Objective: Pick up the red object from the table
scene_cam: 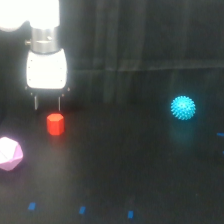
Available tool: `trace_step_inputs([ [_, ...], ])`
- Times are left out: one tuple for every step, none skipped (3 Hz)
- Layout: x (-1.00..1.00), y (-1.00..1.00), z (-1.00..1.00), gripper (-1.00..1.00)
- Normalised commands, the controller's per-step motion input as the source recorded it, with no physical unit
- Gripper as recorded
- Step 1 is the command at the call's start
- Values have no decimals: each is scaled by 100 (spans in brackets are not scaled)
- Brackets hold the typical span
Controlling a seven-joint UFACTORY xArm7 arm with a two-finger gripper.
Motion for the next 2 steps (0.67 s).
trace_step_inputs([
  [30,-98,-29,97],
  [100,-49,-60,24],
])
